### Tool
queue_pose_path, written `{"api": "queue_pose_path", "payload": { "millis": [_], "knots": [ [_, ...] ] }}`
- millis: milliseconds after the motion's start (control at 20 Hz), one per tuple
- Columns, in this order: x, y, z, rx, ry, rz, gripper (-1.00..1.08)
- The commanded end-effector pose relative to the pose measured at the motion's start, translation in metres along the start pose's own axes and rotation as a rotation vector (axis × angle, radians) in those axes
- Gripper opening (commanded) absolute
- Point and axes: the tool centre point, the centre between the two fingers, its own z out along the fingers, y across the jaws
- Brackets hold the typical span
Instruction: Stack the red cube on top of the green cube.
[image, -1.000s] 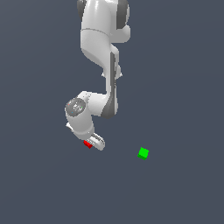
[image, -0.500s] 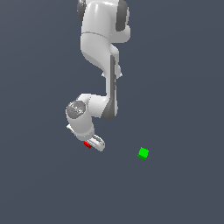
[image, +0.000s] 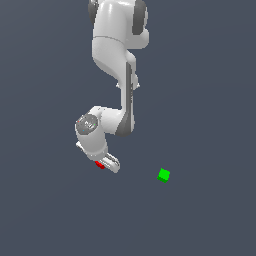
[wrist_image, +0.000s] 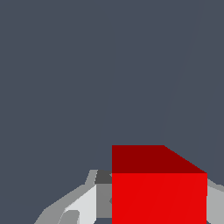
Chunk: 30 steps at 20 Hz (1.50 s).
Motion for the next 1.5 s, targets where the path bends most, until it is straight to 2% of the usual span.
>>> {"api": "queue_pose_path", "payload": {
  "millis": [0,750,1150,1450],
  "knots": [
    [0.0,0.0,-0.006,0.001,0.001,0.0,-1.0],
    [-0.001,0.001,-0.09,0.001,0.001,0.0,-1.0],
    [0.0,-0.002,-0.097,0.001,0.002,0.0,-1.0],
    [-0.01,-0.025,-0.092,0.001,0.002,0.0,-1.0]
  ]
}}
